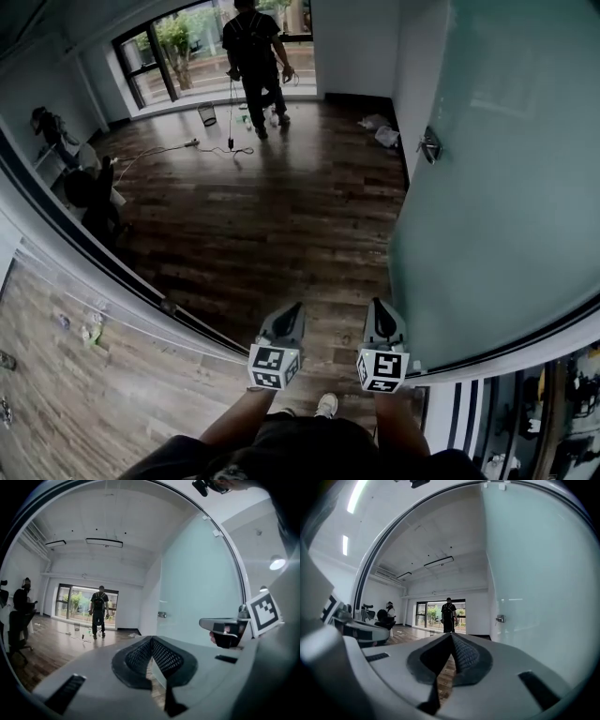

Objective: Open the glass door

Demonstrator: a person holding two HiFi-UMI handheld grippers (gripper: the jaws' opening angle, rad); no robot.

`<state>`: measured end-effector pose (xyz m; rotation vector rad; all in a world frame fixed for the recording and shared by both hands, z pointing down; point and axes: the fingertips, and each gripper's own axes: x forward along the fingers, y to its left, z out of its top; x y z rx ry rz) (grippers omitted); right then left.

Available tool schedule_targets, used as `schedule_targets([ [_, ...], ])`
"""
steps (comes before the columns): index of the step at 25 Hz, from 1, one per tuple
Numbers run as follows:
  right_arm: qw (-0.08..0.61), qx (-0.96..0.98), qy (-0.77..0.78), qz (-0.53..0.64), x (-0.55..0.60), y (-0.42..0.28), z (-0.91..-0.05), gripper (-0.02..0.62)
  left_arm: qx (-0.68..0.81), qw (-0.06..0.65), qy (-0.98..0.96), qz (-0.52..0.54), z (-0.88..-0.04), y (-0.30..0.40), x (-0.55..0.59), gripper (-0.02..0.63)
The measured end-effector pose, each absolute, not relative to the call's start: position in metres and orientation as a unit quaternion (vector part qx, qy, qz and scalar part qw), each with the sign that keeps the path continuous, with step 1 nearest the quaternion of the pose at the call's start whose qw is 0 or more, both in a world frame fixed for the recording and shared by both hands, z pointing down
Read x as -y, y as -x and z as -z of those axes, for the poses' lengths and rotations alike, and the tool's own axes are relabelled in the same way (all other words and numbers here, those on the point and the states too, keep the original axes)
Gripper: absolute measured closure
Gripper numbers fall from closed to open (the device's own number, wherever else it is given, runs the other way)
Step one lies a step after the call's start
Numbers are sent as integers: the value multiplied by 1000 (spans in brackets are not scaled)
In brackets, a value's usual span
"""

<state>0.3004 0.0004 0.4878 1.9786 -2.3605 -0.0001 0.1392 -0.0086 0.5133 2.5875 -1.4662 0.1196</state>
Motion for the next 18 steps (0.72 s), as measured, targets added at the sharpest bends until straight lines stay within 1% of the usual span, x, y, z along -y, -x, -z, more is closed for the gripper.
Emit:
schedule_targets([
  [6,55,766,-640,26,-43,-260,-496,578,478,69,-875,-34,-512,-110,-25,600],
  [12,58,767,-637,47,-89,-206,-491,578,468,68,-880,-34,-518,-69,-67,600],
  [18,60,765,-639,53,-122,-173,-495,578,463,65,-884,-29,-528,-41,-99,600],
])
